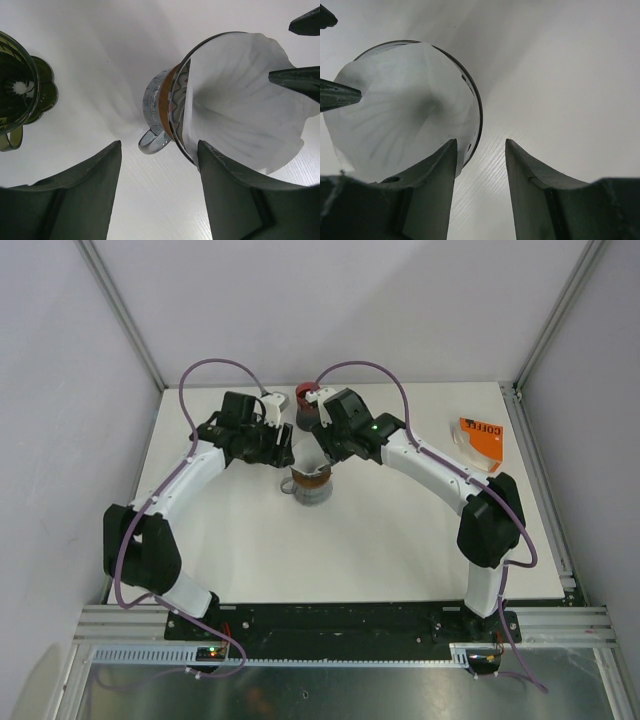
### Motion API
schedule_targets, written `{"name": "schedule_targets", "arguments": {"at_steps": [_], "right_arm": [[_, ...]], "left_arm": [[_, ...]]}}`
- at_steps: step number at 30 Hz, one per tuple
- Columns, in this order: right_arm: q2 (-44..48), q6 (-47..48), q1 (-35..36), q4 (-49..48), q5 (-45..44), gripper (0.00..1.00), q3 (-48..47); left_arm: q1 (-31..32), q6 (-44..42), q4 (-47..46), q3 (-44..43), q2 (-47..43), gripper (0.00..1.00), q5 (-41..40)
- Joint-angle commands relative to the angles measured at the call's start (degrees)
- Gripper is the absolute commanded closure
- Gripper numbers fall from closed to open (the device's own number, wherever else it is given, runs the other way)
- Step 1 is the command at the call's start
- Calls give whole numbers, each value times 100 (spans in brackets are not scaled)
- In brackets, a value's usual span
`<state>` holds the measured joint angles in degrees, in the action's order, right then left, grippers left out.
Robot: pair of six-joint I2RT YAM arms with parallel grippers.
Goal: Place the coffee filter in the dripper
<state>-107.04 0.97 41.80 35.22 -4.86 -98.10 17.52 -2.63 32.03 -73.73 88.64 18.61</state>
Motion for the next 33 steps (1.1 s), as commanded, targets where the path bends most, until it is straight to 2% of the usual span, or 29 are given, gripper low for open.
{"name": "schedule_targets", "arguments": {"at_steps": [1,19,33], "right_arm": [[17,-80,-46,-152,92,52,1],[508,-80,-43,-205,335,51,-205],[691,-80,-97,-134,424,50,-378]], "left_arm": [[25,-160,-107,-201,74,33,-58],[24,-205,-64,-448,-391,24,182],[21,-281,72,-664,-425,22,131]]}}
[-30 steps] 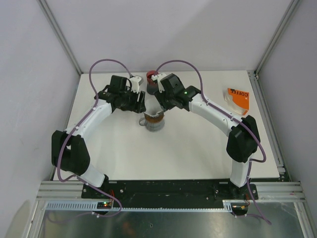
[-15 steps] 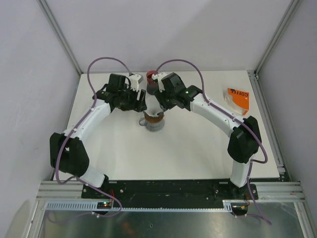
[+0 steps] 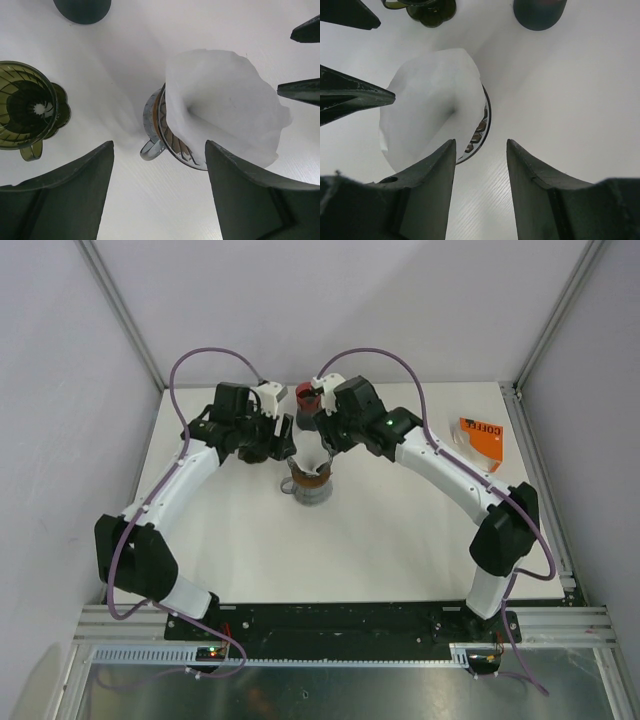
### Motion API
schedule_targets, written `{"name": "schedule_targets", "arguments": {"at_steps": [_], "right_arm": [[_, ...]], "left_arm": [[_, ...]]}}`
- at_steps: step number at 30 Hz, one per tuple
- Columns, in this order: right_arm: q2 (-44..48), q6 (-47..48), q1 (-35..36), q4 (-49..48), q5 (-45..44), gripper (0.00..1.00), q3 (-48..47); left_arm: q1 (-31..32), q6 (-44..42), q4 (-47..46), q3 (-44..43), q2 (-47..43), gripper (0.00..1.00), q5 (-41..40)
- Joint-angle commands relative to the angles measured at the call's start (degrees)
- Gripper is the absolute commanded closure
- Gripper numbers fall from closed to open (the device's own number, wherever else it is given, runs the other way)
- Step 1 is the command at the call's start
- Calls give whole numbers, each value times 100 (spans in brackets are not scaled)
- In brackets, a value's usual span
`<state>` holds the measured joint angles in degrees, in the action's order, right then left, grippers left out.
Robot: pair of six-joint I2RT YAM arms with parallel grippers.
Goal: Place the coffee filter in the dripper
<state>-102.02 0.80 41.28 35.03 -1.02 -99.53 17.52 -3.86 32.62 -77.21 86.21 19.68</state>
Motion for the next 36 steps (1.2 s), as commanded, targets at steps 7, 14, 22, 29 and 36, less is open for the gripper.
{"name": "schedule_targets", "arguments": {"at_steps": [7,14,22,29,36], "right_arm": [[387,-119,-112,-218,295,50,-322],[930,-301,-318,-598,357,49,137],[1585,-499,-891,-953,433,49,967],[1839,-541,-1254,-969,493,49,1440],[1848,-508,-1342,-721,217,49,1705]], "left_arm": [[-37,-76,30,-874,-100,21,-97],[-179,159,29,-1398,287,21,-347],[-471,183,28,-2206,1157,22,-691],[-477,669,34,-3629,2592,22,-537],[-477,1224,27,-5457,4070,22,-633]]}}
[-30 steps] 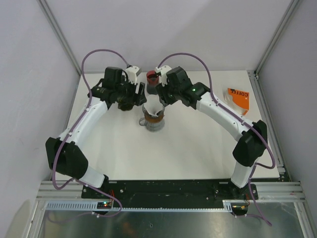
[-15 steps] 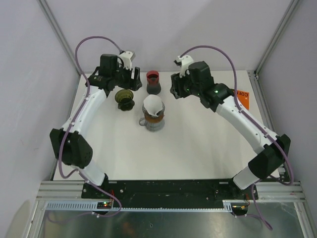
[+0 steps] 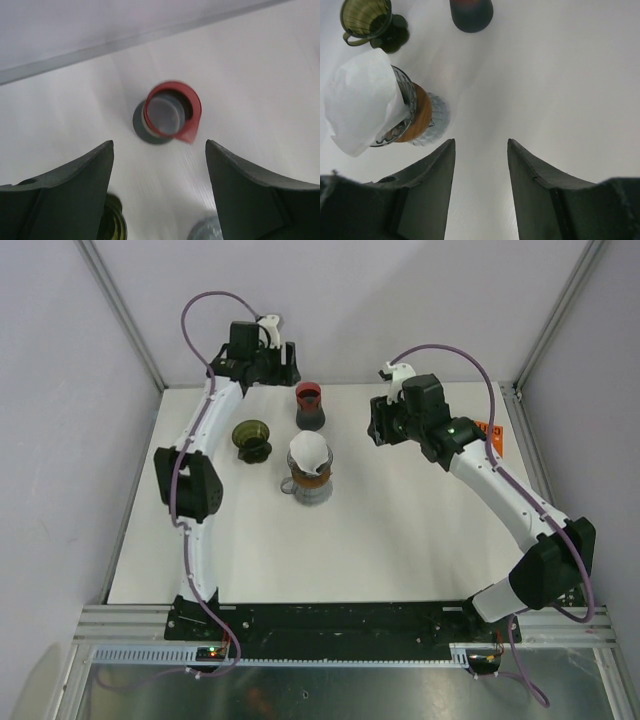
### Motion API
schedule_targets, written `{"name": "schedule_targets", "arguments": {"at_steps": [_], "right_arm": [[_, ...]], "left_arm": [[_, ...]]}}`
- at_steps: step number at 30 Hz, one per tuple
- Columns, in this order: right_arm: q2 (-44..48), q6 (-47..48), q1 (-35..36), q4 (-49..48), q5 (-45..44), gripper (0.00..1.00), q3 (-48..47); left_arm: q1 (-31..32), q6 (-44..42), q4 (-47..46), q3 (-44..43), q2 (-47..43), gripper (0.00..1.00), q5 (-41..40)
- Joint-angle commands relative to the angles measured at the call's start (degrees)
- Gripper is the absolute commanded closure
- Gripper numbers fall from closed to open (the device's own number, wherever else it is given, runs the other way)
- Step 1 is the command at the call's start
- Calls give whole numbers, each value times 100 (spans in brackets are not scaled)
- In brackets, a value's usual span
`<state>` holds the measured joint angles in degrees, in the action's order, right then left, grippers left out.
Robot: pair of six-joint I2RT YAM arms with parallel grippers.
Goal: Place the coffee filter in the dripper
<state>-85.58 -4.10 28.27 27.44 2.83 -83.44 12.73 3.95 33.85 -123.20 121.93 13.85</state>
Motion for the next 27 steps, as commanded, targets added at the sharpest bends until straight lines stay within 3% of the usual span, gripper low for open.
{"name": "schedule_targets", "arguments": {"at_steps": [1,11,27], "right_arm": [[184,-15,-50,66,-203,49,116],[-209,-21,-136,275,-205,49,16],[-708,-52,-123,561,-189,49,-382]], "left_arm": [[1,495,-96,-1041,679,22,-71],[53,526,-99,-1666,1641,31,-216],[273,120,-142,-1709,1752,33,-195]]}}
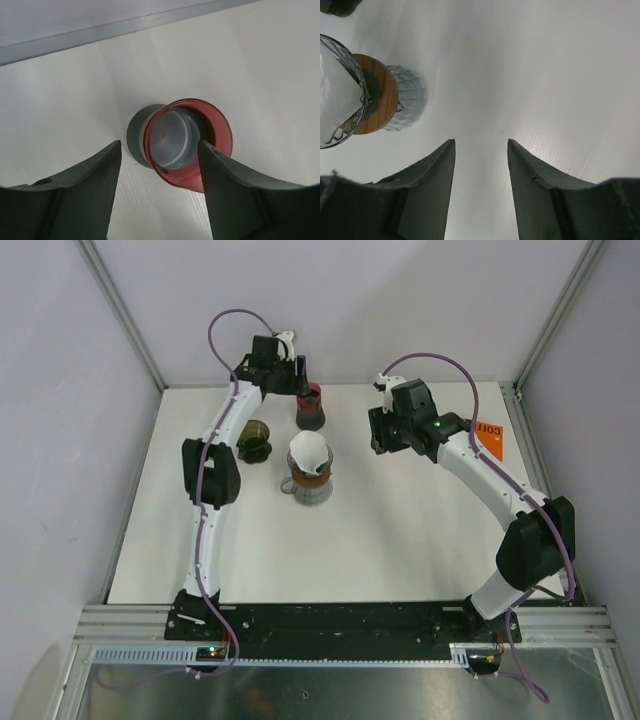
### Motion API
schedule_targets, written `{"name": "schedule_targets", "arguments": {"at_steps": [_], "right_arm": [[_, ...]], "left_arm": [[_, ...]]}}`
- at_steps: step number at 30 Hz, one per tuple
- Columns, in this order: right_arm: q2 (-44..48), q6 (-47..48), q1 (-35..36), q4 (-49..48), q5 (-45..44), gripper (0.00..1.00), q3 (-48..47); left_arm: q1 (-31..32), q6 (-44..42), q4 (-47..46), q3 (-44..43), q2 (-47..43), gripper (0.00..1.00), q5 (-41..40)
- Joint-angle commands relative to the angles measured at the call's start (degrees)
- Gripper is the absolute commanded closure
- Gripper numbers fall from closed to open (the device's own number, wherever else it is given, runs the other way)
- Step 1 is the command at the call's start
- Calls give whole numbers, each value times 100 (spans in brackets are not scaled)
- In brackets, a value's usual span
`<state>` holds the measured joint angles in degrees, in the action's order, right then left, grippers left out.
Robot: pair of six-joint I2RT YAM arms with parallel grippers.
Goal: Place the coffee filter in the dripper
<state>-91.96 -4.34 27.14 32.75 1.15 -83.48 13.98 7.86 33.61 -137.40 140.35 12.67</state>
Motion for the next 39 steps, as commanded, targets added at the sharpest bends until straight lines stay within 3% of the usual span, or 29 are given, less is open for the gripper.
{"name": "schedule_targets", "arguments": {"at_steps": [1,6,13,21,39], "right_arm": [[-95,-21,-8,56,-19,49,-427],[-229,46,17,134,-54,49,-585],[-256,122,27,133,-97,49,-460],[-191,204,20,156,-115,48,-418],[564,52,-60,94,-466,48,-96]], "left_arm": [[158,-300,-117,-283,-71,34,-131],[158,-443,-118,-229,76,40,-388],[159,-698,-122,-264,252,57,-651],[158,-746,-138,-406,310,97,-834],[189,-712,-188,-386,-1625,100,-552]]}}
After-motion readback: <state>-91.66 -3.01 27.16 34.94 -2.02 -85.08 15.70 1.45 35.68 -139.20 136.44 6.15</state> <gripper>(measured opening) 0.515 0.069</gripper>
